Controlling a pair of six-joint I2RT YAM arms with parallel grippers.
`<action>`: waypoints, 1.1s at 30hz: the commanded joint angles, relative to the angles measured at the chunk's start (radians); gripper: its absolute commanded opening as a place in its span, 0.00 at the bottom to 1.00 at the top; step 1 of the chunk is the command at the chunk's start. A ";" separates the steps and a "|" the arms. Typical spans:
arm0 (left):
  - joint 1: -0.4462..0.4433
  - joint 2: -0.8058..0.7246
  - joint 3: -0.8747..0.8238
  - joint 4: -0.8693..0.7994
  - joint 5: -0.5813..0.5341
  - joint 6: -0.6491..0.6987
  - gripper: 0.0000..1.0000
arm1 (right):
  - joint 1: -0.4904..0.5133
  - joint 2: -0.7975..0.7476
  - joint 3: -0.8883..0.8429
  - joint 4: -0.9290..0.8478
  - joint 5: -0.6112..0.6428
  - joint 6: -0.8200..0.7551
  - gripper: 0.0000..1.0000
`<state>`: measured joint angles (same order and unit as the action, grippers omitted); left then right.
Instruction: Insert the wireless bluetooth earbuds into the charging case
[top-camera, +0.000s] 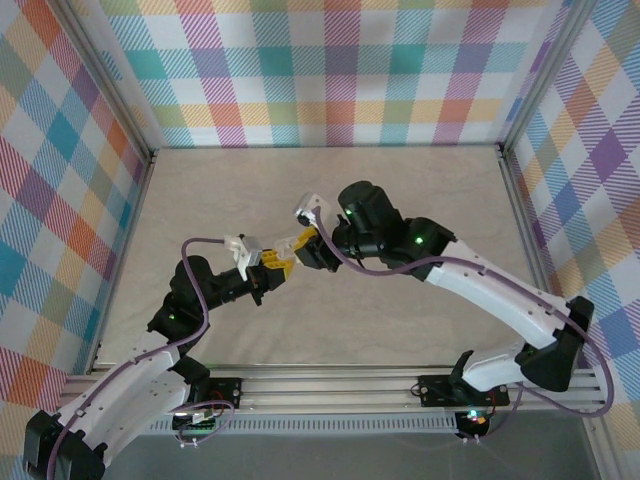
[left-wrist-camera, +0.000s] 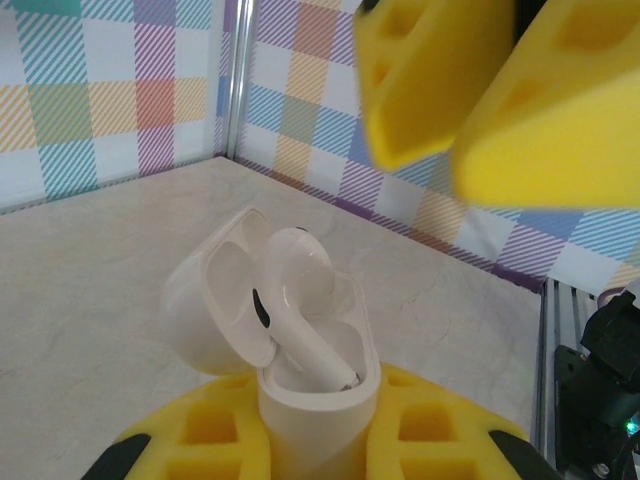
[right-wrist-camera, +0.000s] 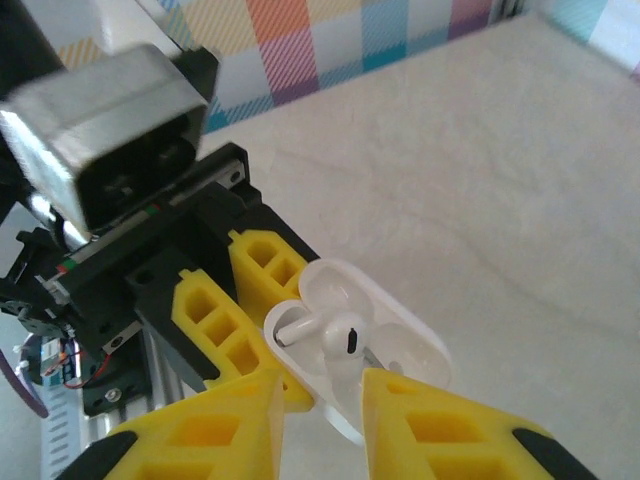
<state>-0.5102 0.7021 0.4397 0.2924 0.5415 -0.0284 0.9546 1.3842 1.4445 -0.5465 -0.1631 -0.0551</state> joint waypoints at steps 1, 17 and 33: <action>-0.007 -0.012 -0.001 0.036 0.029 0.024 0.00 | -0.008 0.018 0.043 -0.045 -0.032 0.056 0.31; -0.008 -0.013 0.000 0.030 0.041 0.016 0.00 | -0.033 0.071 0.058 -0.046 -0.097 0.056 0.29; -0.014 -0.009 0.001 0.030 0.042 0.012 0.00 | -0.033 0.106 0.063 -0.042 -0.144 0.013 0.27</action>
<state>-0.5148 0.7021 0.4397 0.2913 0.5606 -0.0288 0.9237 1.4712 1.4780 -0.5850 -0.2749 -0.0154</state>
